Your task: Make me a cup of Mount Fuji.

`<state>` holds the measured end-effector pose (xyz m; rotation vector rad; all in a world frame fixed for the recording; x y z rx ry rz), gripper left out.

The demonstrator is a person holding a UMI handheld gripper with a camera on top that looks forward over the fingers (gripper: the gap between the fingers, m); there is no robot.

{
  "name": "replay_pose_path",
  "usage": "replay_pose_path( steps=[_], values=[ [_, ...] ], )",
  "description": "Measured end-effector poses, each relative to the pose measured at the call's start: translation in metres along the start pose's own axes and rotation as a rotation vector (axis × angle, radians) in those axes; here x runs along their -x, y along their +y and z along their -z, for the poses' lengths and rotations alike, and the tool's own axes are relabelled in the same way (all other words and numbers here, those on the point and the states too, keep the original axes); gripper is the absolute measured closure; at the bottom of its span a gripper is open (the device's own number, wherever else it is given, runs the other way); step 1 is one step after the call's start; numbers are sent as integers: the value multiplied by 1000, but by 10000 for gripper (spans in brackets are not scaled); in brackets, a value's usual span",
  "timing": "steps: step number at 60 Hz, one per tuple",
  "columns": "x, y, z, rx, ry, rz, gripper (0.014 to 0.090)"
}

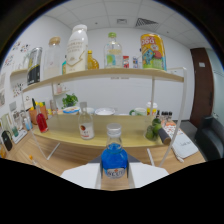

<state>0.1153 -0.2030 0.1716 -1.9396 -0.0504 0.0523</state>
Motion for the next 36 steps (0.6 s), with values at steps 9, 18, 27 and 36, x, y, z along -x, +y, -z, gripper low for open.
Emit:
replay_pose_path(
  steps=[9, 18, 27, 36],
  values=[
    [2, 61, 2, 102, 56, 71, 687],
    [-16, 74, -4, 142, 157, 333, 688],
    [-27, 54, -14, 145, 222, 783, 687],
    [-17, 48, -22, 152, 202, 1293, 689]
  ],
)
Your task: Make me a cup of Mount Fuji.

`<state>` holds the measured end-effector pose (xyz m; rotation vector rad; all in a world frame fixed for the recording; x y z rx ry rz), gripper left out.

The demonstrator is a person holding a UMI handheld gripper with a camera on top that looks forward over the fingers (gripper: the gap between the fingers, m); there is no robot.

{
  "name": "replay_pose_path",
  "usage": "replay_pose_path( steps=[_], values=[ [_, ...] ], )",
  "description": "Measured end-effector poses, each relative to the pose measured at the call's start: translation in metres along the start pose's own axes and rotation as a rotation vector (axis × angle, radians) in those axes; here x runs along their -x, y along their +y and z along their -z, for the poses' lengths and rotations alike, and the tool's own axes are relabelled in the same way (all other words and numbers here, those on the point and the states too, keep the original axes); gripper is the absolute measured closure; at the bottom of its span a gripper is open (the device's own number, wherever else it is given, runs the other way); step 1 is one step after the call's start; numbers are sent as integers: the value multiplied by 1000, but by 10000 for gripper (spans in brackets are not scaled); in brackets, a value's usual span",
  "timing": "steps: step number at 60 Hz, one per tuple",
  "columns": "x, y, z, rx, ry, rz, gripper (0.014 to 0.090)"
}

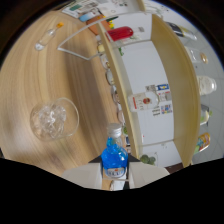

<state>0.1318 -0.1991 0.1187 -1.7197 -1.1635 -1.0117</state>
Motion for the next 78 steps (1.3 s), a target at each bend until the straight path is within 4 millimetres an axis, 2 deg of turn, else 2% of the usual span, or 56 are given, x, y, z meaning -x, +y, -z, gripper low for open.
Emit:
replay_pose_path(
  steps=[7, 23, 31, 40, 46, 49, 60, 64, 68, 72, 78],
  values=[
    [3, -6, -4, 2, 0, 276, 687],
    [0, -16, -15, 52, 35, 704, 685],
    [4, -19, -13, 45, 33, 734, 687],
    [-2, -21, -8, 28, 25, 654, 686],
    [-4, -25, 5, -40, -8, 445, 688],
    [-12, -28, 13, -70, -10, 296, 685],
    [-56, -30, 60, -231, -45, -434, 684],
    [-70, -12, 66, -259, -39, -647, 684],
    [-72, 12, 63, -237, -59, -847, 685],
    [-65, 41, 54, -201, -76, -1011, 685],
    [-38, 88, 31, -121, -116, -1190, 686]
  ],
)
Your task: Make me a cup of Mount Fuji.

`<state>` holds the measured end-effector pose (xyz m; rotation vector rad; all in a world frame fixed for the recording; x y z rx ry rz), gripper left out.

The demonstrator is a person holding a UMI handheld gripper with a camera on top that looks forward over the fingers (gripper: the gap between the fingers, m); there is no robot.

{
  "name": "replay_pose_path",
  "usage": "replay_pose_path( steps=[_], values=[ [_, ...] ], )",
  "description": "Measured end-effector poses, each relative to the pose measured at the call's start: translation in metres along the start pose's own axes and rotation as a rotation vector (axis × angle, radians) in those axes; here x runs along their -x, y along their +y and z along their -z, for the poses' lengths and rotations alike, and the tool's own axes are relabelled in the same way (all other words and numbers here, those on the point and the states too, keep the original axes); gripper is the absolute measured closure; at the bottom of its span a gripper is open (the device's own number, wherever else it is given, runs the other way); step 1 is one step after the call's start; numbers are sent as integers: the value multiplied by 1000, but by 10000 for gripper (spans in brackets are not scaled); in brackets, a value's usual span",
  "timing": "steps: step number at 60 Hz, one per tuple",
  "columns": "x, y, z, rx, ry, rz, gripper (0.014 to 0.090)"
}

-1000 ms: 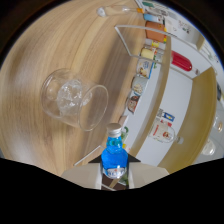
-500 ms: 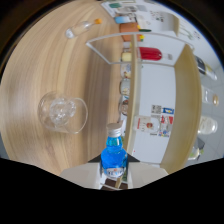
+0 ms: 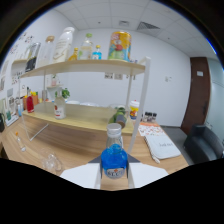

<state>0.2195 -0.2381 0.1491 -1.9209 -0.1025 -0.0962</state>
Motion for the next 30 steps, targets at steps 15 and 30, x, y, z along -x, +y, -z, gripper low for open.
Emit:
replay_pose_path(
  steps=[15, 30],
  values=[
    [-41, 86, -35, 143, 14, -171, 685],
    [-35, 115, -59, 214, -36, -178, 681]
  ],
)
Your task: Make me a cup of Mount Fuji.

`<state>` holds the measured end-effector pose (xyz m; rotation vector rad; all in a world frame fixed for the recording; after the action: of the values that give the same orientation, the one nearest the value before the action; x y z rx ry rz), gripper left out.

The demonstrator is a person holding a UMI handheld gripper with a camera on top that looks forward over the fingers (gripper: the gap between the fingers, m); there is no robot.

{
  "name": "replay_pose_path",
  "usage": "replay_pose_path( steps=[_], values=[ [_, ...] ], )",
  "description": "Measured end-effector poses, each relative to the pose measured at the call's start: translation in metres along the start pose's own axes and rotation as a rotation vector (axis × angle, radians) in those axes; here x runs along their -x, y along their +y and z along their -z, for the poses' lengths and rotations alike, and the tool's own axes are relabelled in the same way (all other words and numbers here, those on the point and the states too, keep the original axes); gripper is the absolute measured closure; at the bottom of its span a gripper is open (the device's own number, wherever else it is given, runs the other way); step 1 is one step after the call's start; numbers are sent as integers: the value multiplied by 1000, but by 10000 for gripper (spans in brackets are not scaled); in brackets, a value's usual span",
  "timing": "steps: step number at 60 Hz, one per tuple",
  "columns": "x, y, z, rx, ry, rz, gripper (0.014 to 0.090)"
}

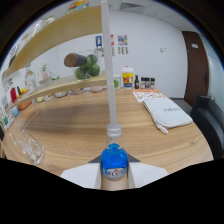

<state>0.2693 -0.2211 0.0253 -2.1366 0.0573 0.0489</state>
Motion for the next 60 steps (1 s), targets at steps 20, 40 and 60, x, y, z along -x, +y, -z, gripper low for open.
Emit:
replay_pose_path(
  steps=[20, 40, 60],
  values=[
    [0, 14, -12, 99, 6, 3, 679],
    [-3, 25, -1, 131, 45, -9, 500],
    [32, -38, 89, -5, 129, 19, 197]
  ],
)
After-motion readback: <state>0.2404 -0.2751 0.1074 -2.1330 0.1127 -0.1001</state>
